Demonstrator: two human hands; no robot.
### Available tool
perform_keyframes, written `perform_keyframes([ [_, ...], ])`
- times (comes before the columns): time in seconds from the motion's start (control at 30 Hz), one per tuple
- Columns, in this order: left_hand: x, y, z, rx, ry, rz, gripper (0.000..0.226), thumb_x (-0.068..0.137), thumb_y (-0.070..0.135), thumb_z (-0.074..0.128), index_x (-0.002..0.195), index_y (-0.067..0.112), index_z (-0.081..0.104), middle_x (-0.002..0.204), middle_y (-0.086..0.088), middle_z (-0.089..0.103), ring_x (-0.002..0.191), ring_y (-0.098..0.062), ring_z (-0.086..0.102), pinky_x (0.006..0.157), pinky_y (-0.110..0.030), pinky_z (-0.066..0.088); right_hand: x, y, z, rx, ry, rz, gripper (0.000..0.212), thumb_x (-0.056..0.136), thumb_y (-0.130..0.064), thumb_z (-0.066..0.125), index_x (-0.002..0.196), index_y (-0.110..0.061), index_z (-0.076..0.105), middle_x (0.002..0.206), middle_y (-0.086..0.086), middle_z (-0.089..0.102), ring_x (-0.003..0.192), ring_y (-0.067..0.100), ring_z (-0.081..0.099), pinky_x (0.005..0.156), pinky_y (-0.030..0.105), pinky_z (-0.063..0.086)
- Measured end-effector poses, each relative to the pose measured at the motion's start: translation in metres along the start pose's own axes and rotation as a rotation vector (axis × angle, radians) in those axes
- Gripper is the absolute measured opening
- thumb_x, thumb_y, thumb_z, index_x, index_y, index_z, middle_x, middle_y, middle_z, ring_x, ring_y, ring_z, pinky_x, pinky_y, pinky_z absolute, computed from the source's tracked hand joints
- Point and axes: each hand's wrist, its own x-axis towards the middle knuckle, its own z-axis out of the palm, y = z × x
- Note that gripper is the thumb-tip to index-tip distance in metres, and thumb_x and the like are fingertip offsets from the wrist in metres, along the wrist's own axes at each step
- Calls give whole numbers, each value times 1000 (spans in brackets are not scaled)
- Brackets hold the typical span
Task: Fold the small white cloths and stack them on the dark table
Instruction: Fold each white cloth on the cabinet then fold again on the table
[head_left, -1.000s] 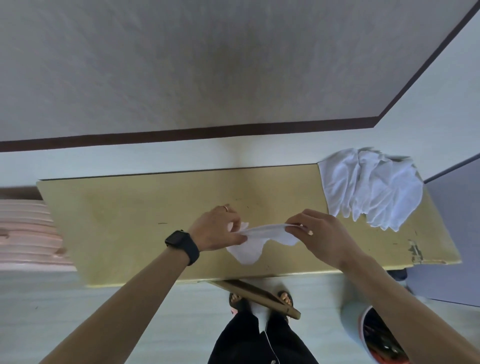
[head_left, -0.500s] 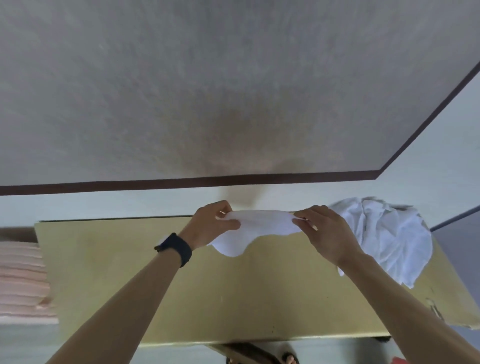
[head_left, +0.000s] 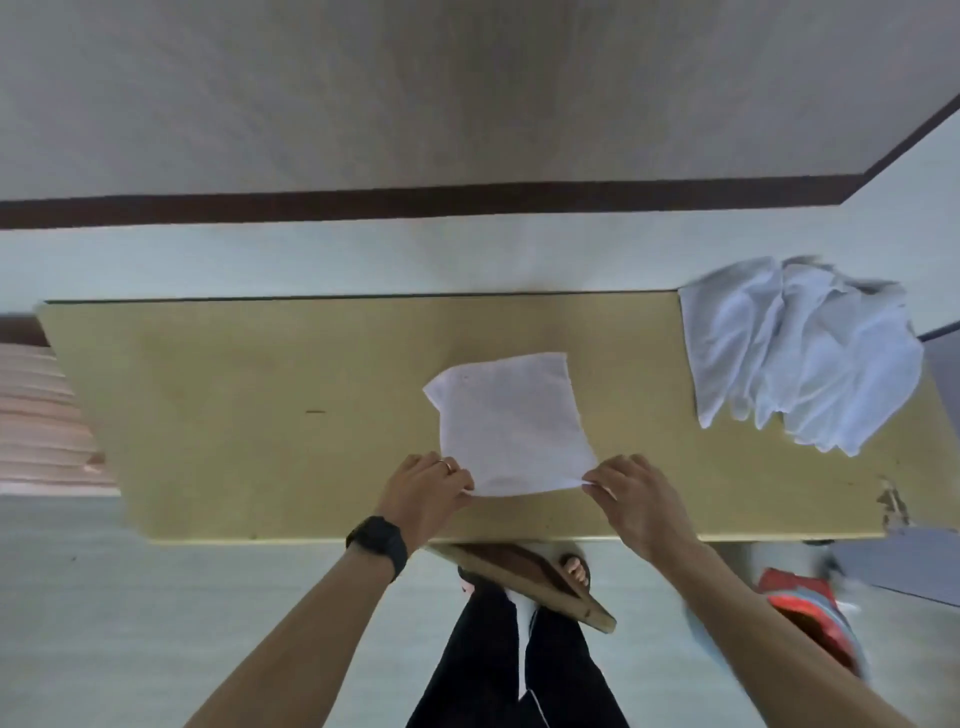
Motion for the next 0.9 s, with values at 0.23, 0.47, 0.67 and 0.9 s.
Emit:
perform_keyframes([
  [0.23,-78,28,46,-114,-44,-61,26,61,24,94,76,28,73,70,12,67,63,-14,62,65,-24,48,-84,-10,25,10,-243,137,5,88,-22,72,91,-23,75,92,-4,71,85,28,60,70,40,52],
  [0.47,-69,20,23,-469,-83,-379,11,91,33,69,97,27,76,90,10,72,88,-13,61,77,-28,47,-61,-12,7,182,-318,268,18,97,-35,58,108,-29,71,102,-14,65,99,10,53,82,25,39],
  [0.67,-21,-15,10,-857,94,-746,9,88,34,73,93,28,76,81,17,71,76,5,63,67,-3,40,24,-11,-4,485,-58,548,8,92,-33,68,99,-31,71,87,-17,67,83,2,61,69,10,42],
  [0.9,14,-38,33,-902,198,-889,13,92,34,68,103,31,75,85,15,71,82,-2,66,71,-6,42,70,-1,31,528,37,647,16,93,-26,66,108,-24,71,88,-11,66,80,-5,58,63,-4,35],
])
